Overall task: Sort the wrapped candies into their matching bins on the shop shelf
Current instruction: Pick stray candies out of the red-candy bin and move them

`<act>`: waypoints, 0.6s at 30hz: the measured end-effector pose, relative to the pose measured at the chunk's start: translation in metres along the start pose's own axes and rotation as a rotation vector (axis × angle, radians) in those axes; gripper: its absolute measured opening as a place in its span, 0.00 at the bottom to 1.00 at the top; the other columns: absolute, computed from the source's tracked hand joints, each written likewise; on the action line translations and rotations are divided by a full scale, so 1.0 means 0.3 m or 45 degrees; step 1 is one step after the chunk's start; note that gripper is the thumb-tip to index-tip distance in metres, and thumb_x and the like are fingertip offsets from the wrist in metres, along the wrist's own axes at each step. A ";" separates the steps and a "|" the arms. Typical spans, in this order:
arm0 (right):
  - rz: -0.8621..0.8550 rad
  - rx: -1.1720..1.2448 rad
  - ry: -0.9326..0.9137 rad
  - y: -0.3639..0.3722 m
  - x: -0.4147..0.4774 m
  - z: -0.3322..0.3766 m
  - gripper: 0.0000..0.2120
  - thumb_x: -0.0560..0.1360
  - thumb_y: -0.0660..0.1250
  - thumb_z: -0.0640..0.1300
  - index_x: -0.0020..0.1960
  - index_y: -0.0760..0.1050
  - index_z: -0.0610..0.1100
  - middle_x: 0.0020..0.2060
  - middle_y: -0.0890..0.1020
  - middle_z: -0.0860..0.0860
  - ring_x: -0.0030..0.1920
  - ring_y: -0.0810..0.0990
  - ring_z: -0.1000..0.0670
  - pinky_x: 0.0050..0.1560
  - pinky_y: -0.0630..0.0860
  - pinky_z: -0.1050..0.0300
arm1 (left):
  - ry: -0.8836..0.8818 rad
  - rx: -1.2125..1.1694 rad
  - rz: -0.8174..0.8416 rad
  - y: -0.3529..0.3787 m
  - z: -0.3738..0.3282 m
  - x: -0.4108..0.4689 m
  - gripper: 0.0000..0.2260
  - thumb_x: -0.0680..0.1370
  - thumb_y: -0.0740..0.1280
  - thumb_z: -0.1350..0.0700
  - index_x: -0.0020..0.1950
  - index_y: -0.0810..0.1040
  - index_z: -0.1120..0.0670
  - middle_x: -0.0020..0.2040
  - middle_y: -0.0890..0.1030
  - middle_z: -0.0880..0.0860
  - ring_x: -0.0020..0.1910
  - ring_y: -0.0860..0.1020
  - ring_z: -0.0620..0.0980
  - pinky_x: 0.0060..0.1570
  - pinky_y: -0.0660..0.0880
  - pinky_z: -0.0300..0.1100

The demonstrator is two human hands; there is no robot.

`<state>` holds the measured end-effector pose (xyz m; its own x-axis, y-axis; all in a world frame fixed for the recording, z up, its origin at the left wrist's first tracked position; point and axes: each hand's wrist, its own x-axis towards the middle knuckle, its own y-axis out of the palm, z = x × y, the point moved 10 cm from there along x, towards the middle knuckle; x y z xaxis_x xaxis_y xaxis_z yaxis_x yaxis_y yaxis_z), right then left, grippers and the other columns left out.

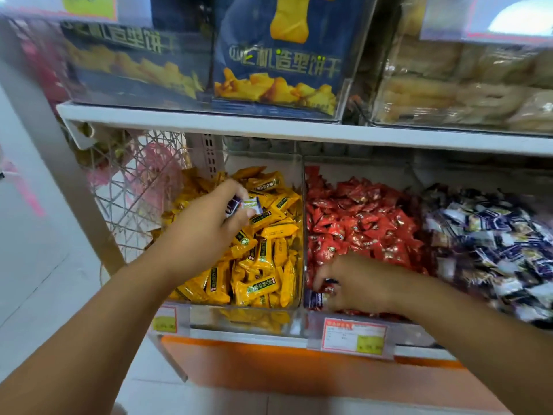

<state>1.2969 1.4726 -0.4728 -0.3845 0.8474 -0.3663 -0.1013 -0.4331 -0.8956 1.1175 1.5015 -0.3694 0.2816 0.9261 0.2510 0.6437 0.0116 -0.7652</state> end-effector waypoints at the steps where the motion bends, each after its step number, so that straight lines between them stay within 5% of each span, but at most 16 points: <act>1: -0.058 0.016 -0.047 0.011 0.006 0.004 0.14 0.72 0.73 0.50 0.57 0.79 0.51 0.53 0.81 0.51 0.50 0.77 0.53 0.51 0.74 0.58 | 0.012 -0.001 0.005 0.007 -0.013 -0.010 0.03 0.80 0.62 0.49 0.52 0.69 0.45 0.39 0.79 0.48 0.32 0.74 0.46 0.33 0.70 0.43; 5: -0.285 0.260 -0.081 -0.052 -0.053 -0.020 0.09 0.71 0.75 0.47 0.43 0.74 0.52 0.42 0.75 0.56 0.40 0.73 0.57 0.40 0.71 0.64 | 0.043 0.022 0.034 0.035 -0.093 -0.042 0.04 0.80 0.62 0.49 0.54 0.70 0.42 0.37 0.77 0.48 0.31 0.71 0.39 0.30 0.66 0.35; 9: -0.660 0.416 0.041 -0.228 -0.243 -0.122 0.06 0.76 0.70 0.49 0.46 0.72 0.56 0.36 0.77 0.56 0.31 0.73 0.60 0.35 0.71 0.63 | 0.155 -0.127 0.063 0.092 -0.272 -0.059 0.06 0.80 0.63 0.53 0.52 0.72 0.40 0.35 0.74 0.44 0.34 0.72 0.34 0.33 0.66 0.29; 15: -1.210 0.540 0.406 -0.359 -0.633 -0.474 0.05 0.77 0.67 0.44 0.49 0.71 0.51 0.37 0.76 0.53 0.27 0.70 0.58 0.28 0.66 0.67 | 0.378 -0.273 0.305 0.381 -0.636 -0.007 0.04 0.80 0.65 0.53 0.53 0.76 0.45 0.35 0.75 0.43 0.31 0.71 0.33 0.32 0.64 0.30; 18: -1.334 0.401 0.575 -0.359 -0.729 -0.636 0.06 0.78 0.67 0.45 0.51 0.70 0.53 0.50 0.76 0.50 0.36 0.73 0.56 0.34 0.68 0.67 | 0.500 -0.200 0.267 0.501 -0.824 0.085 0.08 0.80 0.64 0.54 0.59 0.76 0.47 0.49 0.77 0.44 0.44 0.73 0.33 0.39 0.63 0.30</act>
<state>1.5671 1.3926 -0.3443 0.3735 0.8384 0.3970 -0.4198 0.5344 -0.7336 1.3972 1.4337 -0.3315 0.6452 0.6896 0.3289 0.6355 -0.2456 -0.7320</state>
